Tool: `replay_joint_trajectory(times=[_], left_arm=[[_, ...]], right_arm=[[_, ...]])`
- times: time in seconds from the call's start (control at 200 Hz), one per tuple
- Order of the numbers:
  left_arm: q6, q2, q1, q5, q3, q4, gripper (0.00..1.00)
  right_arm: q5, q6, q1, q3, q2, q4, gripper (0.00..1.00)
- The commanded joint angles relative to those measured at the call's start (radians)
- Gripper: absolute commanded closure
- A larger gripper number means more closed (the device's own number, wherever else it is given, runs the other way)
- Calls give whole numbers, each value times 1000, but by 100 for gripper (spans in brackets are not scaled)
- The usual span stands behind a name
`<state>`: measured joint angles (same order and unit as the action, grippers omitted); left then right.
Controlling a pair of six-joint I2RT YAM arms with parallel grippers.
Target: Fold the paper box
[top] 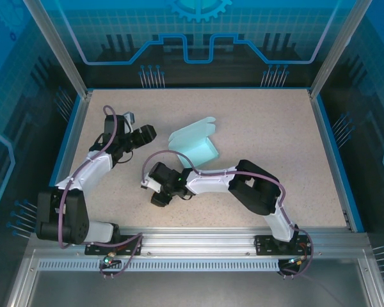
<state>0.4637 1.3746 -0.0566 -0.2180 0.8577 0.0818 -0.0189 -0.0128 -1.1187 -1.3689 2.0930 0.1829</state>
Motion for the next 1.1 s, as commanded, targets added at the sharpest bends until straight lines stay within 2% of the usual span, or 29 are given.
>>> replay_joint_trajectory(times=[0.0,0.25,0.435,0.585,0.77,0.915,1.096], left_arm=[[-29,9,6,-27,37,-1,20],[-18,6,6,-8,33,-24,20],[-5,-2,8,-3,38,-42,20],[13,-8,8,-24,40,-58,20],[45,-33,8,-46,15,-100,21],[43,-46,9,-50,17,-98,21],[43,-47,8,-61,16,-96,21]], right_arm=[[9,-8,-14,15,-23,6,52],[29,-3,8,77,-142,7,58],[42,11,55,149,-278,15,59],[21,29,127,227,-400,28,59],[4,91,268,303,-492,14,59],[-60,161,356,295,-477,19,60],[-166,216,384,228,-352,13,60]])
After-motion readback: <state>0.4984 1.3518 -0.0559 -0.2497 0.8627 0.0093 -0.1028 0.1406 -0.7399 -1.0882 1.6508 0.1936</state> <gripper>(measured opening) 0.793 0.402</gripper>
